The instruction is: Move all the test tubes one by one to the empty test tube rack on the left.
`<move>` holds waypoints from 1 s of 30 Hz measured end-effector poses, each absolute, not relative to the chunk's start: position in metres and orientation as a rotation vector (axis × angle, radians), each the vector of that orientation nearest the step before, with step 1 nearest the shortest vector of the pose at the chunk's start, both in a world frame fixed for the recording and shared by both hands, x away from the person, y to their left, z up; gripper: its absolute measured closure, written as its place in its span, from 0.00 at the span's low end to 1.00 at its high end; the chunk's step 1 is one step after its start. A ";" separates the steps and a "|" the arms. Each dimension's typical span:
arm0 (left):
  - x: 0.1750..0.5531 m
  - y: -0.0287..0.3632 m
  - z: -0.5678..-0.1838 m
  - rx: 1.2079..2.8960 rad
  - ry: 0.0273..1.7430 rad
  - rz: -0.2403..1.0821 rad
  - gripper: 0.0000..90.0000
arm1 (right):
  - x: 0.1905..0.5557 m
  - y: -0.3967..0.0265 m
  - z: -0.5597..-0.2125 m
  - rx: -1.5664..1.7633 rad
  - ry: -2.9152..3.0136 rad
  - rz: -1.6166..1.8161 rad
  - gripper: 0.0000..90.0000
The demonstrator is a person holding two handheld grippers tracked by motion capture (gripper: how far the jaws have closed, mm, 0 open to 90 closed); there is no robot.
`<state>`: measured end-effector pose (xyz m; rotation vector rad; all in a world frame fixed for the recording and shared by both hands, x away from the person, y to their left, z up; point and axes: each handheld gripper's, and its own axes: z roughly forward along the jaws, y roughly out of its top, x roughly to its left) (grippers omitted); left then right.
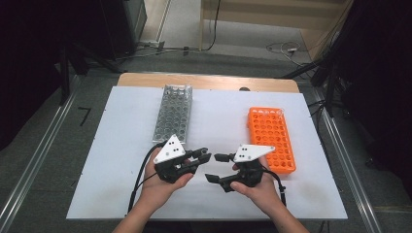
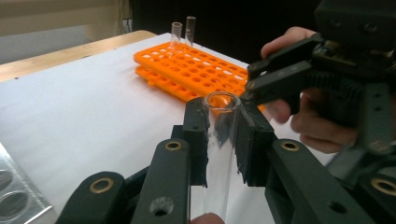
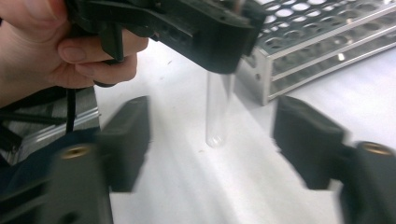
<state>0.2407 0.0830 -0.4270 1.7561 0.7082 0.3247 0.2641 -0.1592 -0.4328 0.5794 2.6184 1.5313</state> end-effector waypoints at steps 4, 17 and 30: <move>0.245 0.089 -0.425 1.748 0.721 0.335 0.85 | 0.268 -0.174 -0.431 0.594 2.605 1.558 0.03; 0.267 0.104 -0.416 1.725 0.768 0.385 0.85 | 0.265 -0.233 -0.430 0.709 2.473 1.554 0.00; 0.300 0.115 -0.405 1.706 0.826 0.460 0.85 | 0.254 -0.278 -0.432 0.805 2.385 1.543 0.00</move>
